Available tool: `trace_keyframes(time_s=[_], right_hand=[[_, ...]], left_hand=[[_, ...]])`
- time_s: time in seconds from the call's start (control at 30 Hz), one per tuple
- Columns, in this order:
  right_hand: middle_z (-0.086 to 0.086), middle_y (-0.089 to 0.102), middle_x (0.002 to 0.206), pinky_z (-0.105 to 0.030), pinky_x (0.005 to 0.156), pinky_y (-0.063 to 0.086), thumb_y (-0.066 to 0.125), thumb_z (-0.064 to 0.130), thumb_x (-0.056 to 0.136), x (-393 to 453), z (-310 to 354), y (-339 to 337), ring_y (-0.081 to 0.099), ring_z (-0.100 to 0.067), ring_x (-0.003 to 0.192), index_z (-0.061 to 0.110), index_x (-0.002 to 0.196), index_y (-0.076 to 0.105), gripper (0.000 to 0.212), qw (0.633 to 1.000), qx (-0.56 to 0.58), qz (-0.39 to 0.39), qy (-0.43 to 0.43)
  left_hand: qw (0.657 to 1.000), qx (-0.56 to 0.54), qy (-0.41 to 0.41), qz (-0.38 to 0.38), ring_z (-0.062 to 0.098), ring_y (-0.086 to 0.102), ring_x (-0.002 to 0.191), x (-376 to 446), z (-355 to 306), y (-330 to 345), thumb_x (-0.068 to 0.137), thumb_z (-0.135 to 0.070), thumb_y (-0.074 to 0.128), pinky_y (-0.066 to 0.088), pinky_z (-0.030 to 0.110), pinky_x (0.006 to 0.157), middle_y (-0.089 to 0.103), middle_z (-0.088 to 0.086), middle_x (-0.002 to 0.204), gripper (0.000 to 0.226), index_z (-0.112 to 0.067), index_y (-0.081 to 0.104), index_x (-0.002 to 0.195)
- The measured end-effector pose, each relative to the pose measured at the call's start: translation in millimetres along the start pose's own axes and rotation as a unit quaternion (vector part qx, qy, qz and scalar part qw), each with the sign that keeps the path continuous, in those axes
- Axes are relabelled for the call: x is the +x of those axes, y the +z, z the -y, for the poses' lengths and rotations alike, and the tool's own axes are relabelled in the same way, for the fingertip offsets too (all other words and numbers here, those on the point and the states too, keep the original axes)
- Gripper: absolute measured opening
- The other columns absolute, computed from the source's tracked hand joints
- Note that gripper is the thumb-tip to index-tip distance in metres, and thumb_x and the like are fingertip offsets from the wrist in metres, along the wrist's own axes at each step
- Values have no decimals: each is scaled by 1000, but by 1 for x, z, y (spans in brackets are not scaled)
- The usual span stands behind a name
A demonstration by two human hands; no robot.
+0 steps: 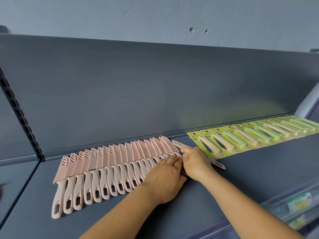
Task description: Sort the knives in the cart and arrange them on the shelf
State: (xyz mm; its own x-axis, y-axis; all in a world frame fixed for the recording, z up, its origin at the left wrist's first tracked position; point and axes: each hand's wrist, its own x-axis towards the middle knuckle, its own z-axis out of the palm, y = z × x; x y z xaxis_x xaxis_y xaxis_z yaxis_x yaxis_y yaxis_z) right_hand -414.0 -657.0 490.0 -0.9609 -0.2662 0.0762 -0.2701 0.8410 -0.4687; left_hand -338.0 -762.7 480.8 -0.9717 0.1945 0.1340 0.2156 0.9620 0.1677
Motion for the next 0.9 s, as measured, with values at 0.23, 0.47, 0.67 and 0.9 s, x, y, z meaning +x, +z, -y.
trace_keyframes(time_s=[0.23, 0.47, 0.67, 0.9], right_hand=[[-5, 49, 127, -30, 95, 40, 42, 17, 98, -9, -41, -30, 43, -25, 118, 27, 133, 52, 38, 984, -172, -21, -33], [-4, 54, 111, -29, 68, 40, 51, 9, 92, -11, -46, -24, 54, -24, 102, 22, 124, 55, 35, 974, -220, -20, -55], [-6, 65, 113, -29, 72, 43, 45, 9, 94, -5, -29, -26, 59, -27, 100, 19, 122, 56, 32, 995, -82, -44, -35], [-6, 65, 118, -34, 87, 52, 42, 4, 91, 2, -17, -20, 59, -25, 104, 17, 121, 63, 39, 987, 156, 0, 36]], left_hand=[[999, 22, 19, 17, 20, 14, 145, 7, -5, -6, 102, -39, 31, 6, 31, 118, 16, 3, 158, 55, -17, 20, 151], [999, 35, 26, 25, 22, 31, 137, 10, -9, -2, 101, -36, 33, 17, 30, 113, 31, 2, 151, 49, -15, 33, 145], [999, 25, 26, 15, 23, 35, 132, 10, -8, 0, 100, -35, 34, 21, 29, 111, 34, 2, 147, 48, -15, 36, 143], [999, 21, 28, 8, 23, 36, 131, 10, -7, 3, 100, -36, 34, 20, 30, 111, 35, 3, 145, 49, -15, 32, 145]])
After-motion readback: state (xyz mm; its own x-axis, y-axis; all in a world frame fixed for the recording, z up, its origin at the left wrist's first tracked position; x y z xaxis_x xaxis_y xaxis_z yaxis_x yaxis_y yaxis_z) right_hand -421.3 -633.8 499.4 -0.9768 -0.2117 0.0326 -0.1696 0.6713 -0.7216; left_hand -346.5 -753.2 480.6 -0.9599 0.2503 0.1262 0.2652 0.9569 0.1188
